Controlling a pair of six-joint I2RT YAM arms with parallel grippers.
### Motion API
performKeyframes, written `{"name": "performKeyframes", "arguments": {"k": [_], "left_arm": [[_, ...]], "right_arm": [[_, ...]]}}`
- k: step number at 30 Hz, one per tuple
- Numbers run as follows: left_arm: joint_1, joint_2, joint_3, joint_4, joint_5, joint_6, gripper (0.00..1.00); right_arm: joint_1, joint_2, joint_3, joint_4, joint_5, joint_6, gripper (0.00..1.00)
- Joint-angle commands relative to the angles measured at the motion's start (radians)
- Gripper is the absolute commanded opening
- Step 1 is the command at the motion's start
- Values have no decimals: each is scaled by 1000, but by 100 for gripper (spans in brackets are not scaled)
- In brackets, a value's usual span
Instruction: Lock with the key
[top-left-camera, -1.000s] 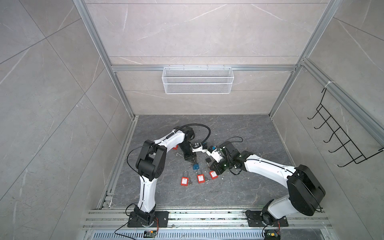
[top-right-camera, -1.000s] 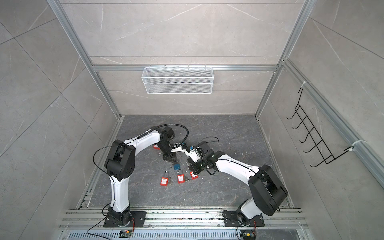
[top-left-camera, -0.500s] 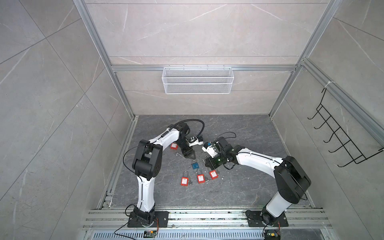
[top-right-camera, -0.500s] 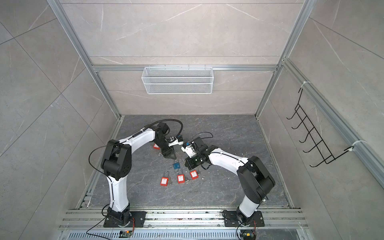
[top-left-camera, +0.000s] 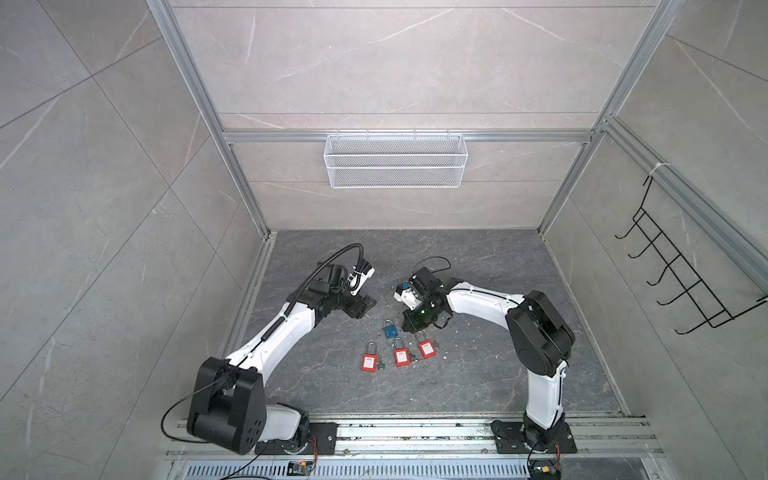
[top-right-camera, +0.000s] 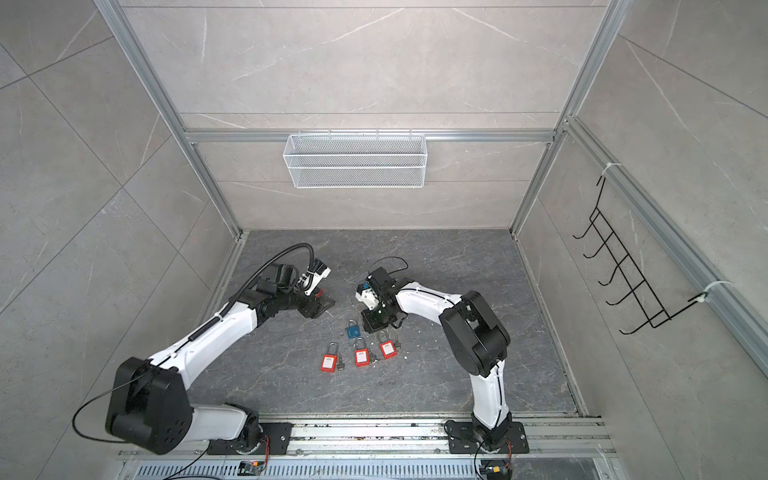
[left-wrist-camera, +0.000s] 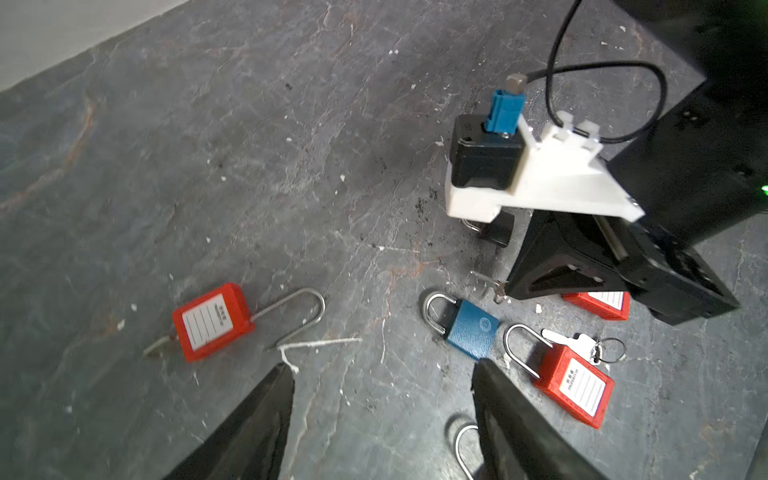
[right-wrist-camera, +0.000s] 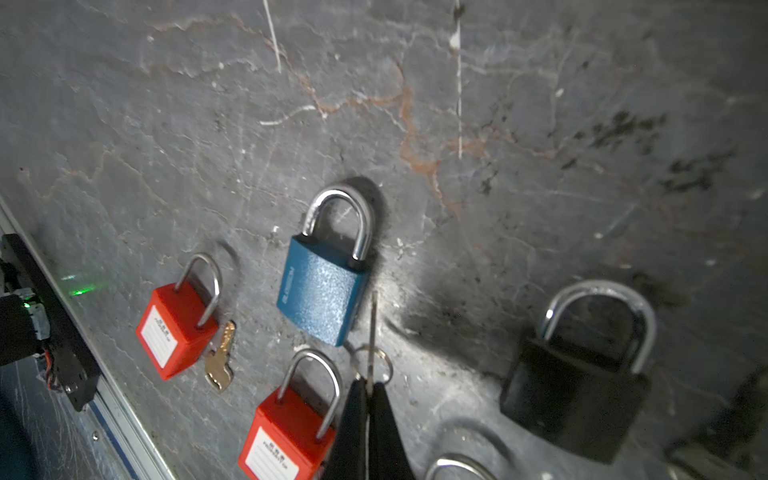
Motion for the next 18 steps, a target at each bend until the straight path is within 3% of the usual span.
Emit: {"name": "performKeyframes", "arguments": {"k": [1,5,12,18], "left_arm": [[0,-89,-37,59,-58,-122,70],[0,-130,-42,0,-86,-135,70],[-2,-184,-65,-54,-109,-235,70],[-2,-203,-78,-63,-130,-216,70]], "right_arm": [[0,34,38,-62,21,5,0],[0,75,66,-85,28,11,3],[1,121,134,-136,53,28,21],[1,113,154,-167,118,28,33]]}}
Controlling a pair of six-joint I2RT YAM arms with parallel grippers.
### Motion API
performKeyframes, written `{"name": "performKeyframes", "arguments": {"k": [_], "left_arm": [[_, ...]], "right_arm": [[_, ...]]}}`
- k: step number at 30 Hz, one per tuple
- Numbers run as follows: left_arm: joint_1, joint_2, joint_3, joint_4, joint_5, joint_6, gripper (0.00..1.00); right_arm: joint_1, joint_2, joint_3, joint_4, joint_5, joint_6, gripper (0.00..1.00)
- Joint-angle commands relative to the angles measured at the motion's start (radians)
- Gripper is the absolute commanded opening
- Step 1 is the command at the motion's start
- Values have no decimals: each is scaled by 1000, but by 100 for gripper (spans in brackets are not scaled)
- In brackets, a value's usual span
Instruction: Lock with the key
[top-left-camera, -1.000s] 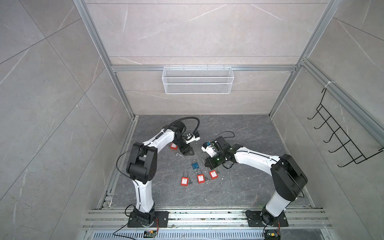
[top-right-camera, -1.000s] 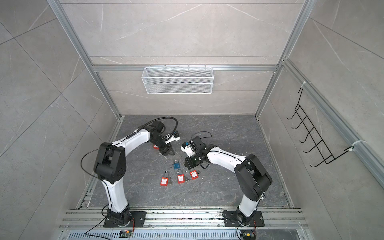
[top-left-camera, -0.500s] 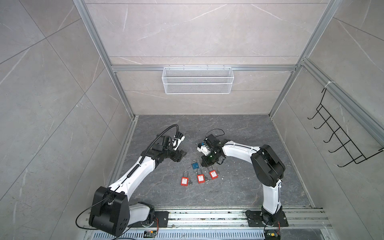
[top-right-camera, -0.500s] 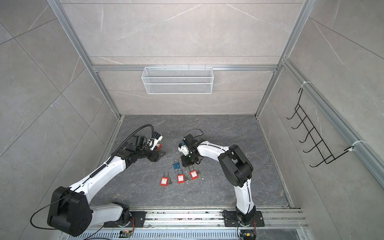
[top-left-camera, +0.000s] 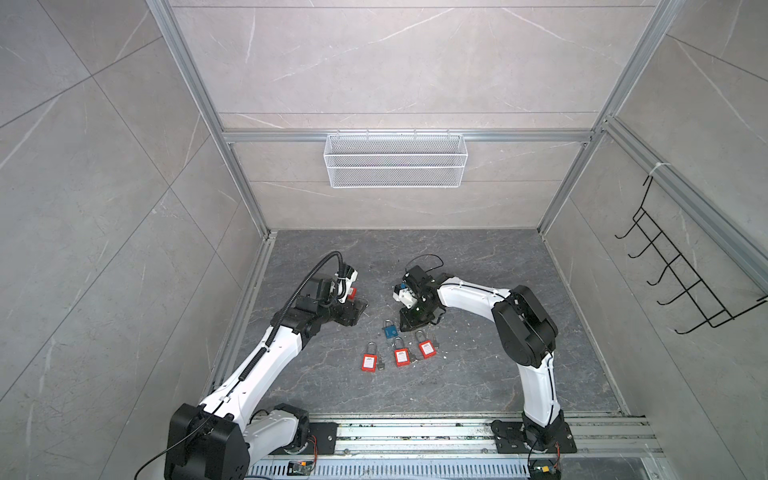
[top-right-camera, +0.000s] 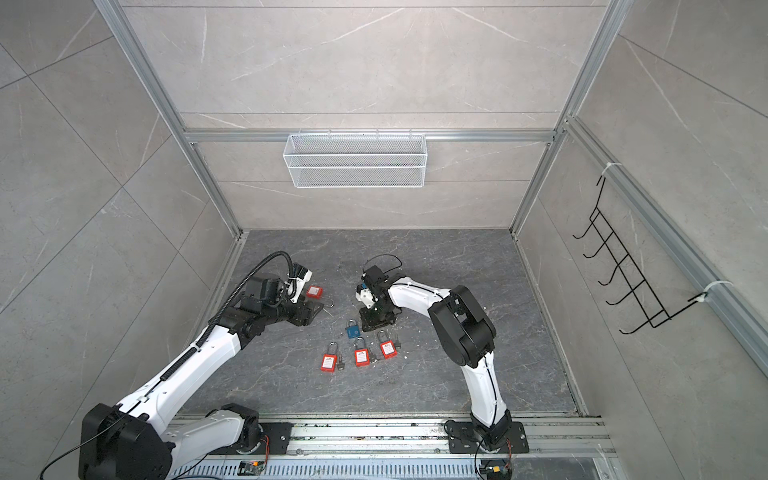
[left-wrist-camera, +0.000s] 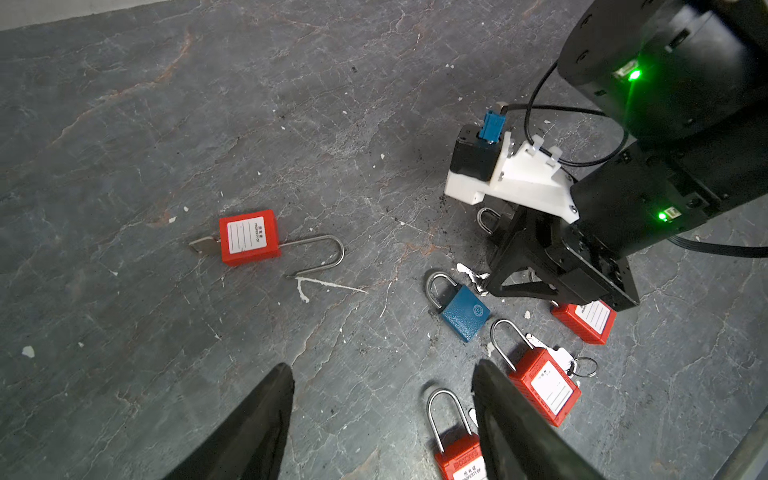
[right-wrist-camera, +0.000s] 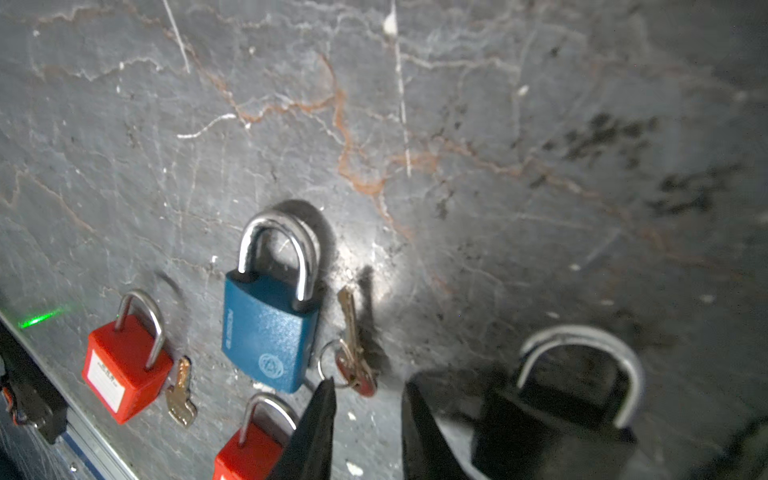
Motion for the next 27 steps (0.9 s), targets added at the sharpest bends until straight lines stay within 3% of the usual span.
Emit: {"name": "performKeyframes", "arguments": {"k": [1,13,19,24,27], "left_arm": [[-2,-5,3,-9,-18,-5,71],[52,221,113,52,-136,34,80],[166,471,311,14,-47,25,78],[177,697,521,-62,-21,55,77],[175,800,618,-91,11,67,73]], "right_arm": [[1,8,26,-61,64,5,34],[4,-158,-43,-9,183,89,46],[21,-284,-143,74,261,178,55],[45,-343,-206,116,326,246,55],[67,-379,-223,103,424,335,55]]}}
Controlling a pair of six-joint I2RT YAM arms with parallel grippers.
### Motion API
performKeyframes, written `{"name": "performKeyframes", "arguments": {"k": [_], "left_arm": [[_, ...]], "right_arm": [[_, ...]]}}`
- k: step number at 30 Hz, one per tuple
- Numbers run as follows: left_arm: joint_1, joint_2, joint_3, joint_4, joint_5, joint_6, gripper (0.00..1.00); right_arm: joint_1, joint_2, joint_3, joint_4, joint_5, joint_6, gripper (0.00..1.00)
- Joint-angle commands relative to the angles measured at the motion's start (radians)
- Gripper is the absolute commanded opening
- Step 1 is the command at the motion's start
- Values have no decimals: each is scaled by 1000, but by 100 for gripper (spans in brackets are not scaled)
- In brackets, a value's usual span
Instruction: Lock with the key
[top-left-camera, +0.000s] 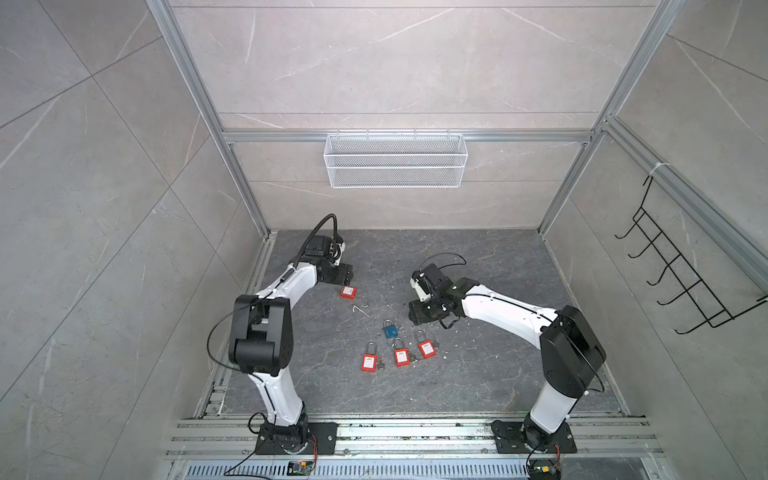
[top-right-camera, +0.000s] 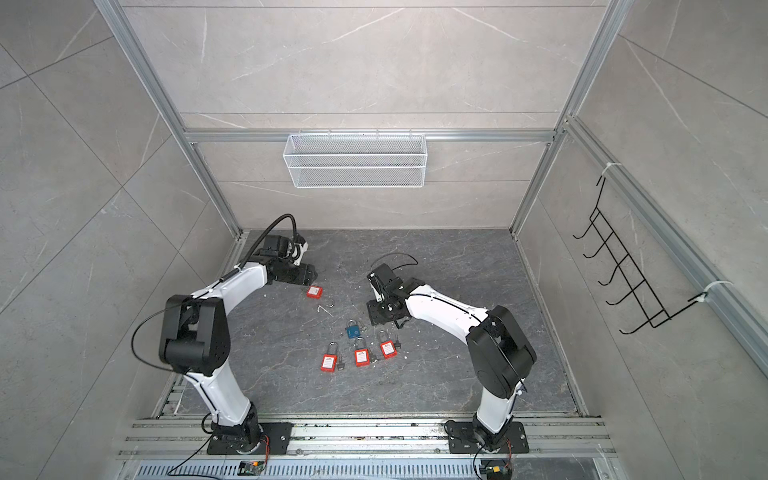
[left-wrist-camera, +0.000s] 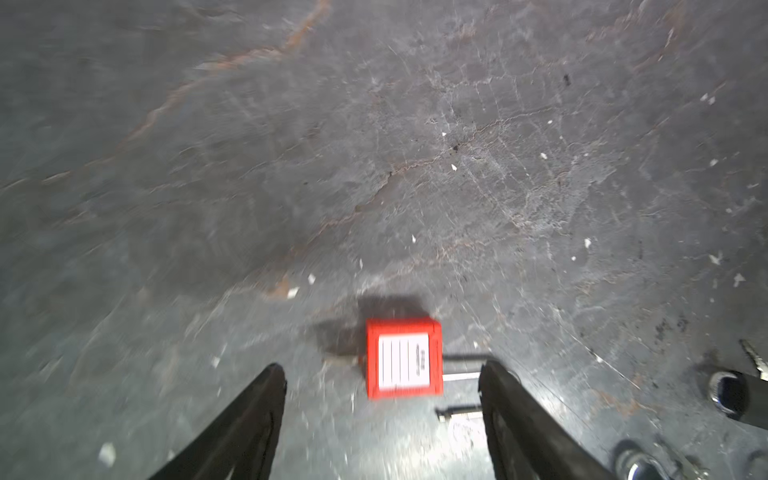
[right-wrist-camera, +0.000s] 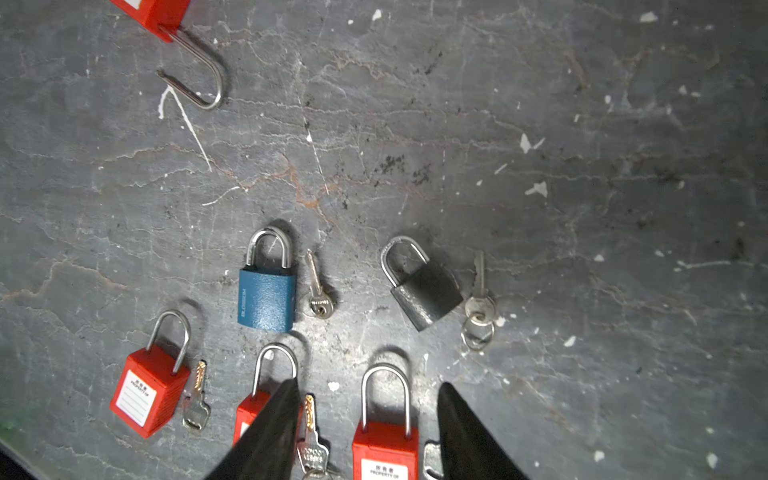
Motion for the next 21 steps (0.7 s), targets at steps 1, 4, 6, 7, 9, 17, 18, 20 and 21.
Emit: {"name": "performKeyframes", "arguments": {"k": [1,4,6,7,9,17,18,20,21], "left_arm": [[-8,80,91,-59,69,32,73],[-7,130,129,-71,83,32,73],[-7,151,141,-75,94,25,73],[-7,163,145,-82,101,20,73],[-7,182,154,-99,104,2,73],[-8,179,136,-175,108,-84,72],[-8,178,134,-182,115,-94,72],[-8,171,120,-191,113,-118,72],[-8,164,108,-189,112,-126,72]], "right_arm": [[20,-57,-25,7,123,126,56],[36,-82,-36,3,174,157,55],[38,-84,-32,-1,194,176,55],[40,-82,-30,-7,207,198,56],[47,-81,-24,-4,234,239,63],[129,-99,-40,61,370,241,64],[130,-95,-39,55,379,253,64],[130,-83,-32,26,402,284,64],[130,-78,-27,9,415,299,65]]}}
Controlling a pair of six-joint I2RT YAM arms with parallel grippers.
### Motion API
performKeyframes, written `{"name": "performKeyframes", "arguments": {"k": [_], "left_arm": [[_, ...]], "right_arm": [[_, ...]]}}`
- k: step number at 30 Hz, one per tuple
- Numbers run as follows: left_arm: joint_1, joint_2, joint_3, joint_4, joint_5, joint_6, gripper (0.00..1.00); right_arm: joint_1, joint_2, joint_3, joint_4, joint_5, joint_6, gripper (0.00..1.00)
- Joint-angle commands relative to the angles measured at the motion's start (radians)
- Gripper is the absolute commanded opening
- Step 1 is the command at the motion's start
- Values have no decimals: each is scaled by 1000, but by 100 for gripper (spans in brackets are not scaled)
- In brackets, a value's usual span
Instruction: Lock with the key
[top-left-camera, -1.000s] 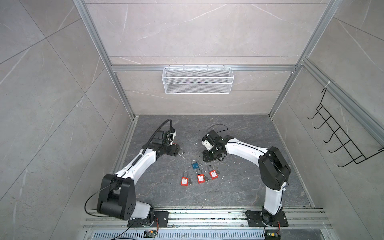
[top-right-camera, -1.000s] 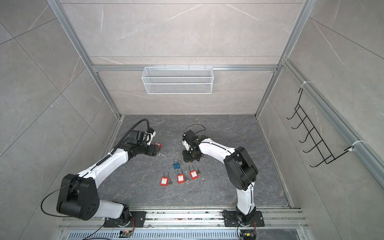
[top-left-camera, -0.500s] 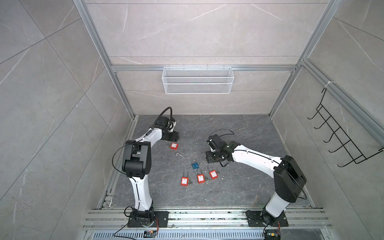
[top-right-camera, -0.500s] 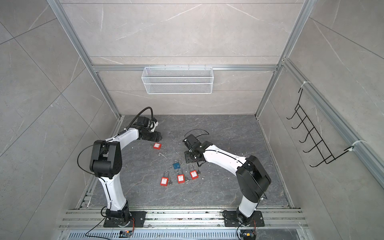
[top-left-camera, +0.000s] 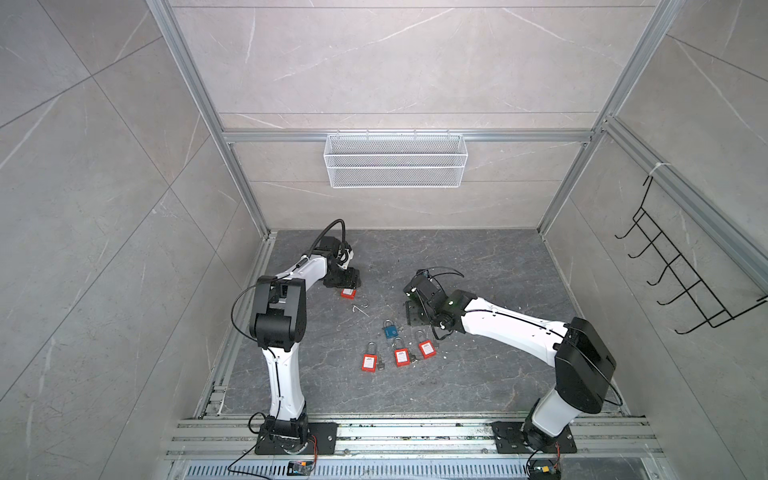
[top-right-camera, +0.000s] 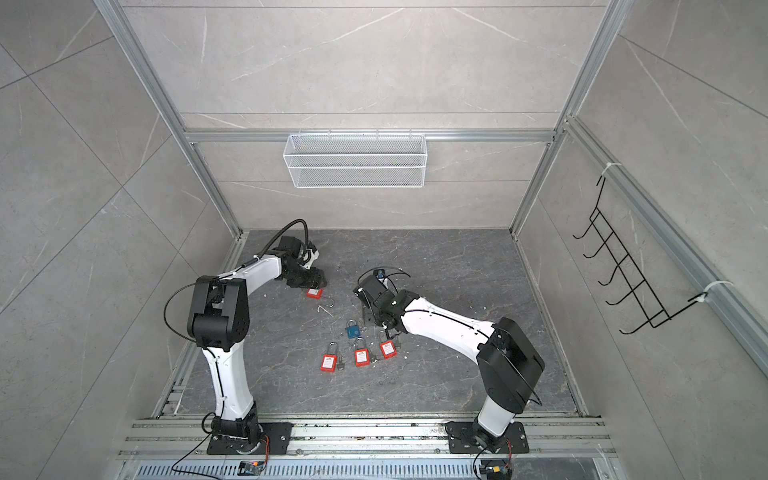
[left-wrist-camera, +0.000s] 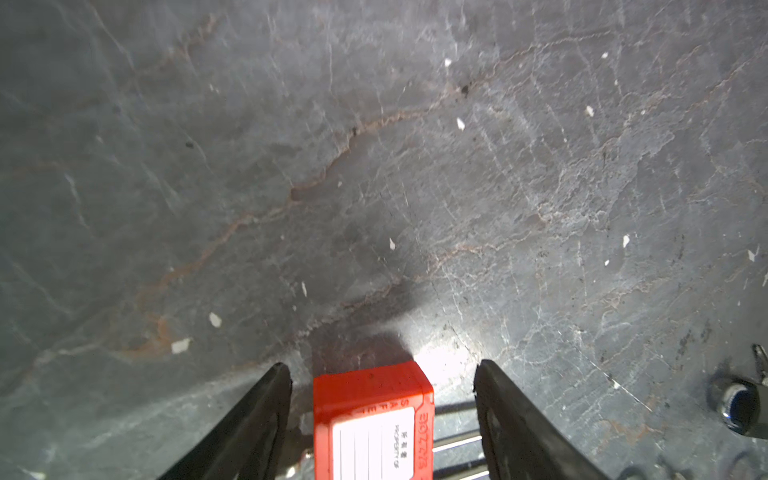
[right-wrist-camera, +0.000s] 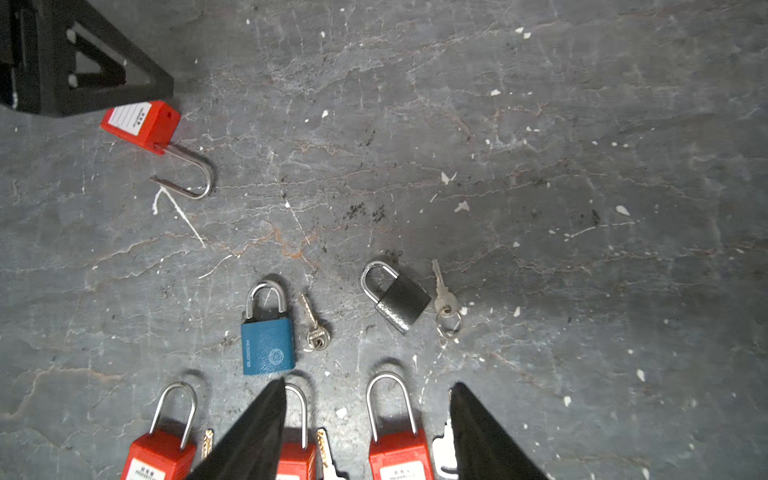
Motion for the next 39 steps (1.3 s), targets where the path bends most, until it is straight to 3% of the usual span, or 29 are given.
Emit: {"name": "performKeyframes", "arguments": {"k": [1,8,10,14,23,31,36,39], "left_arm": [[-1,-38,-36,-45,30,-70,72],[-1,-148,-176,1,65,-165,70],[-1,-188,-212,6,69,-198,70],[-7,-280,-337,86,127,-288,70],[-107,-363,-486,200,158,-350,69],[-225,-377,-471,271,150,-395,69],[-201,-525,-479,229,51,-383,69],[-124,-625,-489,171,19,-383,70]], "right_arm": [[3,0,2,-47,94,75,65],[18,-35,-33,-28,137,117,69],[22,-38,-30,-39,154,122,75],[31,-45,-46,-56,217,179,99],[31,-131,-166,50,227,261,100],[31,-135,-143,88,170,148,100],[30,-125,-93,109,161,27,100],[30,-79,-28,91,122,-29,100]]}}
